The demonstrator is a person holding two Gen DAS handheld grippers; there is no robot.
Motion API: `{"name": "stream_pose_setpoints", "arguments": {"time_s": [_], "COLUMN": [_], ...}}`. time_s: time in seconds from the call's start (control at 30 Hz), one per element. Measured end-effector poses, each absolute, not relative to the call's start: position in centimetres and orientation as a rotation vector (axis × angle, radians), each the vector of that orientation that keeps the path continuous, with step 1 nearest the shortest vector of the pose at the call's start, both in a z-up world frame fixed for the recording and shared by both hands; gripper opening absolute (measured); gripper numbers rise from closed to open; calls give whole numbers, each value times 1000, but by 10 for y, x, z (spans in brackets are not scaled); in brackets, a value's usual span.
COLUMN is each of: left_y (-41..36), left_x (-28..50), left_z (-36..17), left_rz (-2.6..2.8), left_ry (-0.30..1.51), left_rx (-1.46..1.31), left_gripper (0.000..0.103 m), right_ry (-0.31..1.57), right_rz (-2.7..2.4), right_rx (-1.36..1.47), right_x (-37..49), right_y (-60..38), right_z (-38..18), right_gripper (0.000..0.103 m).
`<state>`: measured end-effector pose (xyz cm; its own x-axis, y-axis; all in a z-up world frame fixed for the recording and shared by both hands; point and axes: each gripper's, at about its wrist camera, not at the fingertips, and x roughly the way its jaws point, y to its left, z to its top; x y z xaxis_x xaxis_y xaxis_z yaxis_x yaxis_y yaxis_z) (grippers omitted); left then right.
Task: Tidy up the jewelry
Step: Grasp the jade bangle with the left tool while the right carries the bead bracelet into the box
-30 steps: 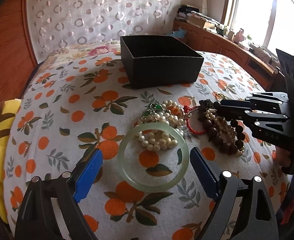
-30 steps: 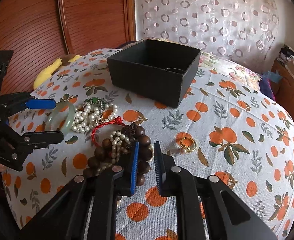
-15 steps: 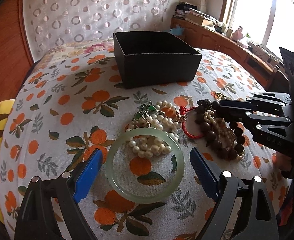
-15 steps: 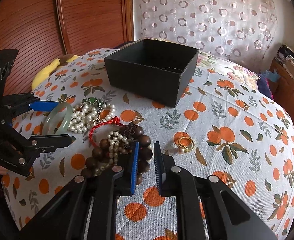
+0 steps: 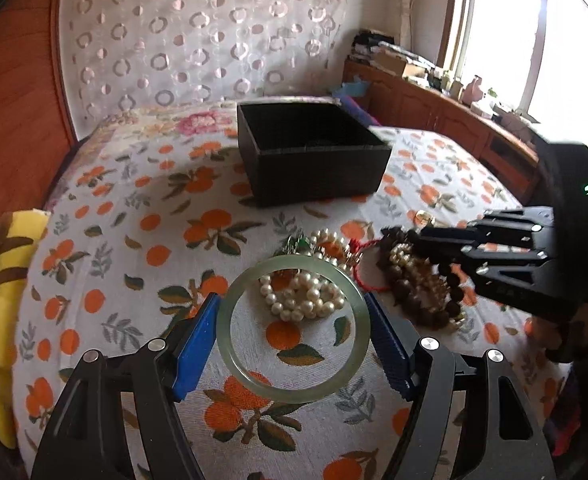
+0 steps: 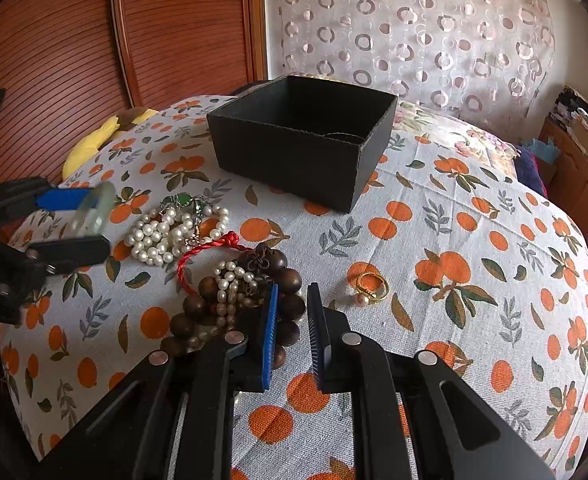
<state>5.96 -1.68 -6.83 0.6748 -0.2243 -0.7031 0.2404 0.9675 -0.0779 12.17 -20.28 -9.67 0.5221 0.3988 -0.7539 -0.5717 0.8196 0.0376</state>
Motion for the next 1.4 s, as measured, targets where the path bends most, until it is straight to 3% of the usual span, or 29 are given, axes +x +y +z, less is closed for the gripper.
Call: {"name": "stream_pose_setpoints", "arguments": {"time_s": [0.33, 0.9, 1.4], "left_y": [-13, -3, -5], "left_x": [48, 51, 69], "left_z": [-48, -36, -27], "left_rz": [-267, -257, -247], "left_ry": [718, 681, 659], "left_rx": [2, -16, 1], "left_gripper": [69, 69, 69], "right_ry": [802, 595, 519], "right_rz": [596, 639, 613], "right_rx": [-262, -255, -272], "right_x": [115, 90, 119], "right_y": [-198, -193, -189], "right_z": [-89, -3, 40], "right_gripper": [15, 14, 15]}}
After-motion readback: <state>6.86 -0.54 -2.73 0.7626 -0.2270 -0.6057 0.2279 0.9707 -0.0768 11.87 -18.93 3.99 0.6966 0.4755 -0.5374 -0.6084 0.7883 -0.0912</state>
